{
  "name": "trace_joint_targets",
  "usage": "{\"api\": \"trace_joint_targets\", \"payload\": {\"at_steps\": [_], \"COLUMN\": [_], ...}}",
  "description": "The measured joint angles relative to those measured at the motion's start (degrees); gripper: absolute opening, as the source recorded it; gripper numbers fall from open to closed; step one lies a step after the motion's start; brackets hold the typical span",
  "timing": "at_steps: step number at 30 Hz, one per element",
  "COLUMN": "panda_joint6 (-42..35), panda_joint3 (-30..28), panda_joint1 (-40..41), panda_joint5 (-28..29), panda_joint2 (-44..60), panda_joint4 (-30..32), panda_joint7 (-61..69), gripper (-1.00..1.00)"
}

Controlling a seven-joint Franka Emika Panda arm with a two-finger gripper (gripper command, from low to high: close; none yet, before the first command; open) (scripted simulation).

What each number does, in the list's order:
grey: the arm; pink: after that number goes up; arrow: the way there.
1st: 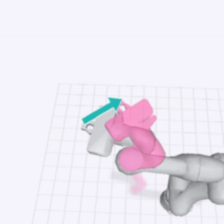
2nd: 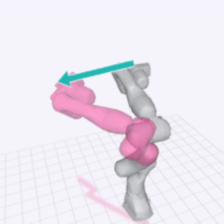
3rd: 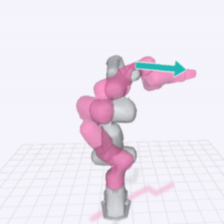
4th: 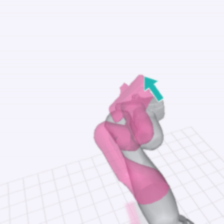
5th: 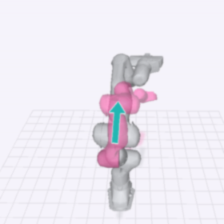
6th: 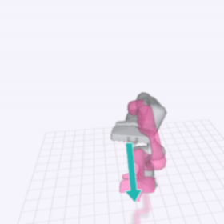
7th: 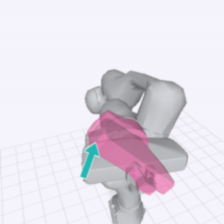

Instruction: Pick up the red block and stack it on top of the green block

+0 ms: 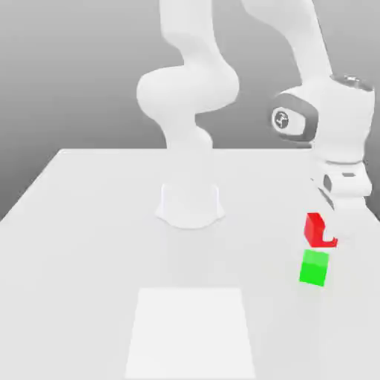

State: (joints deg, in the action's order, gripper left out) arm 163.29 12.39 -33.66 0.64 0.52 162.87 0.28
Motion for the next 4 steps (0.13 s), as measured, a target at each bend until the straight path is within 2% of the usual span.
{"api": "trace_joint_targets", "payload": {"at_steps": [1, 2, 4], "panda_joint6": [1.95, 3.02, 3.02], "panda_joint3": [-0.68, -1.08, -1.08], "panda_joint1": [-0.24, -0.46, -0.46], "panda_joint5": [1.73, 2.68, 2.68], "panda_joint2": [2.08, 3.22, 3.22], "panda_joint4": [-0.08, -0.13, -0.13], "panda_joint7": [-1.23, -1.90, -1.90], "gripper": [-1.00, 1.00, 1.00]}}
